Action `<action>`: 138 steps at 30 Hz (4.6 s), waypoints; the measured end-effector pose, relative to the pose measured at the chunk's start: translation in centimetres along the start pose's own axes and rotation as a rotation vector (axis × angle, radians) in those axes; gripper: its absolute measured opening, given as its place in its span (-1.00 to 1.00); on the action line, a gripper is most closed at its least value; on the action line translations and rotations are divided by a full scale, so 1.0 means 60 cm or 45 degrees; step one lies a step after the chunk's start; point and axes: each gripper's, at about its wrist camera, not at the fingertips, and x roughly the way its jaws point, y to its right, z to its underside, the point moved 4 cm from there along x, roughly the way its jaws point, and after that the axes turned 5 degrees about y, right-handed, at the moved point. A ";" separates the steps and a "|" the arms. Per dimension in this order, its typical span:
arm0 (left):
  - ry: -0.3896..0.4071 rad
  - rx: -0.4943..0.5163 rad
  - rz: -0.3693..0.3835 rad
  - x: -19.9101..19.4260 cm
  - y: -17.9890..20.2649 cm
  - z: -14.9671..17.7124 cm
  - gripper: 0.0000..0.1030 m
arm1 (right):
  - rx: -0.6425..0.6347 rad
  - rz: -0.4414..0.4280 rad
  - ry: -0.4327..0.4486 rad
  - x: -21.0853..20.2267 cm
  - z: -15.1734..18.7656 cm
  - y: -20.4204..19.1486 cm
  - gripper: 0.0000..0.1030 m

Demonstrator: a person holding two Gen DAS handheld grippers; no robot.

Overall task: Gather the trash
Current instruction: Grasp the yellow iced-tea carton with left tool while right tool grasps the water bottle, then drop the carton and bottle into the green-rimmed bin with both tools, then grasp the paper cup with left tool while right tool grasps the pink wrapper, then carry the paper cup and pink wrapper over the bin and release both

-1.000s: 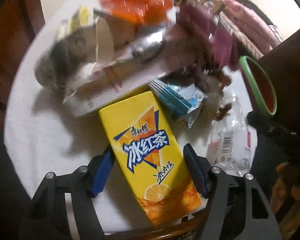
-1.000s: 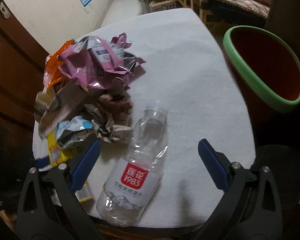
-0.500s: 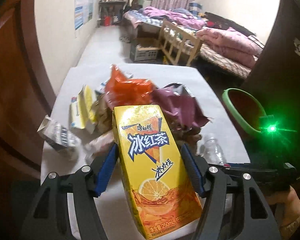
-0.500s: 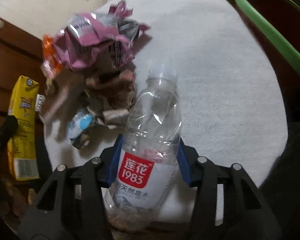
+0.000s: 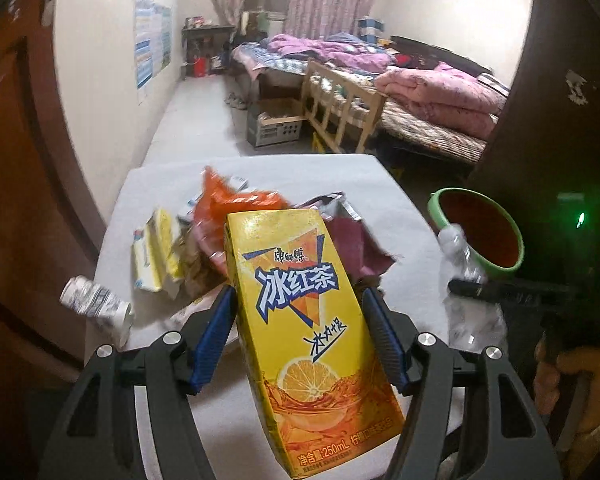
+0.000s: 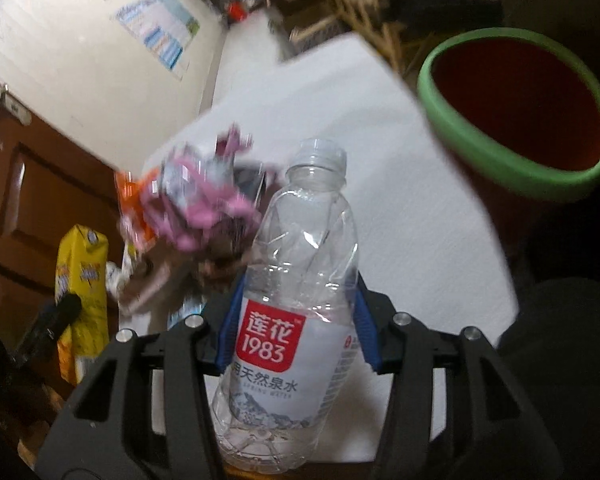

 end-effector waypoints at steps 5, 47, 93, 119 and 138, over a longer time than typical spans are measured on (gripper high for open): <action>0.024 0.043 0.140 0.027 0.065 -0.036 0.20 | -0.013 0.113 0.216 -0.058 -0.078 0.050 -0.08; 0.124 0.017 -0.005 0.080 0.061 -0.131 0.71 | -0.029 0.387 0.414 -0.085 -0.091 0.099 0.60; -0.029 -0.273 -0.243 0.024 -0.183 0.023 -0.33 | -0.474 -0.030 -0.118 0.140 -0.046 -0.181 -0.31; 0.224 -0.049 -0.214 -0.058 -0.020 -0.126 -0.32 | -0.339 -0.012 0.464 -0.122 -0.092 -0.139 -0.31; 0.208 0.068 -0.127 -0.008 0.078 -0.154 -0.32 | -0.216 0.102 0.525 -0.148 -0.122 -0.033 -0.31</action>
